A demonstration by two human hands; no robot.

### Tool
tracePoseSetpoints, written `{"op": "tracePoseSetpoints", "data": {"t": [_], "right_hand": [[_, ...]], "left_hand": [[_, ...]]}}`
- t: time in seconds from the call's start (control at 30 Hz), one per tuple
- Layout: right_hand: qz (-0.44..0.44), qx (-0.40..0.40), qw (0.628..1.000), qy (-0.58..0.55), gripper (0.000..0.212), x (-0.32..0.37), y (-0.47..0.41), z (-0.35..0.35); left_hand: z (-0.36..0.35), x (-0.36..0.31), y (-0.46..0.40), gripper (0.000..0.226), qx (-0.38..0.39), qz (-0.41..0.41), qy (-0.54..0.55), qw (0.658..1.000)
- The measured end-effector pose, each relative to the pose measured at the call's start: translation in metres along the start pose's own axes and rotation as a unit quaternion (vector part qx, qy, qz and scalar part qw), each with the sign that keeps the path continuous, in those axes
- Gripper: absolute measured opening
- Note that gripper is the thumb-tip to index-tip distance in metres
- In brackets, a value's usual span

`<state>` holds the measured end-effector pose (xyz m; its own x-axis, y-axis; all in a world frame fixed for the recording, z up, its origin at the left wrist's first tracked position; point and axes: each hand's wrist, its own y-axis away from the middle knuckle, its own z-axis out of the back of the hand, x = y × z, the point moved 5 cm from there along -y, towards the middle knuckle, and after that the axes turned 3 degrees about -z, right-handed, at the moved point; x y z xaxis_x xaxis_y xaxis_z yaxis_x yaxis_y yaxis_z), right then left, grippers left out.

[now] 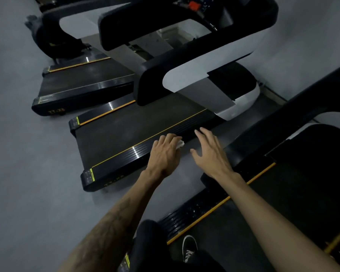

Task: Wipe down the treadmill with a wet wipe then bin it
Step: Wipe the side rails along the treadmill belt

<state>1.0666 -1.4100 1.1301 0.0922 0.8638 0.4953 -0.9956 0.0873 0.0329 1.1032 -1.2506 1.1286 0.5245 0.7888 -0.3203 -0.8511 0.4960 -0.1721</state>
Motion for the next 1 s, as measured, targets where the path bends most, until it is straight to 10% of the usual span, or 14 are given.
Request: {"op": "tracePoseSetpoints", "data": {"t": [1.0], "right_hand": [[-0.328,-0.152,0.933,-0.002,0.079,-0.039,-0.130,-0.276]], "left_hand": [[-0.231,0.217,-0.143,0.039,0.110,-0.299,0.083,0.944]]}}
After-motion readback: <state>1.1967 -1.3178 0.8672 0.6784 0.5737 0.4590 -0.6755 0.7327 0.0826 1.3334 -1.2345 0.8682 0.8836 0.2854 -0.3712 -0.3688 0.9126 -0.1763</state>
